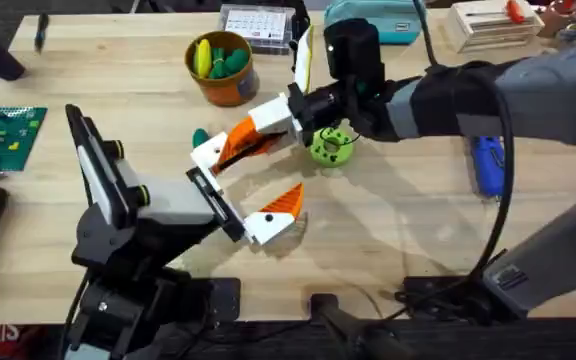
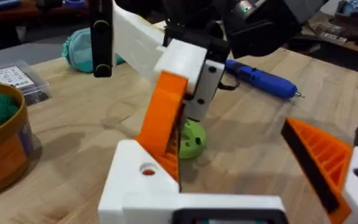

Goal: Pick up the gripper from the table and insert it into the empty holder that is missing its gripper. Then pick up a screw, insert it into the mounting hole, and use the screwdriver to tighten it. Finally, clean up the table by picking up the vegetable and placing it into the bucket.

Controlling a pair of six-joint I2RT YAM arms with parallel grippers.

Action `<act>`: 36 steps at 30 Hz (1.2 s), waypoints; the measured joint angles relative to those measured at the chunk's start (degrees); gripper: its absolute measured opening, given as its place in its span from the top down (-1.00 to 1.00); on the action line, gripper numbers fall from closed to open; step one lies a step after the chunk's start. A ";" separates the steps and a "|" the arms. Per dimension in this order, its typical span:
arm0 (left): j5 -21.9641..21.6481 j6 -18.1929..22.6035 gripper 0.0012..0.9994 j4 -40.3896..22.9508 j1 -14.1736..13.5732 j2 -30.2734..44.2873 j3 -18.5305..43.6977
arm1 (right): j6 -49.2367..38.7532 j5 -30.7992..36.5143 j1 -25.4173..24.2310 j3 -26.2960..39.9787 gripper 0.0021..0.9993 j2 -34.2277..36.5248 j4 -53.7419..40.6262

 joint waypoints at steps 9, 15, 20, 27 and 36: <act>1.81 1.23 -0.97 -0.01 -0.10 -0.04 0.00 | 0.17 -3.36 -0.42 -0.09 0.35 0.00 -0.05; 3.67 1.38 -0.97 -0.07 -0.67 -0.04 0.00 | 0.20 -3.82 -1.87 -0.09 0.27 0.00 0.16; 4.37 1.38 -0.97 -0.15 -0.67 -0.04 0.00 | 0.38 -4.69 -3.61 -0.09 -0.20 0.00 0.20; 4.47 1.38 -0.97 -0.16 -0.67 -0.04 0.00 | 0.39 -2.57 -5.46 -0.09 -0.98 -0.01 0.19; 4.49 1.38 -0.97 -0.16 -0.67 -0.04 0.00 | 0.39 5.74 -12.70 -0.09 -0.98 -0.01 0.21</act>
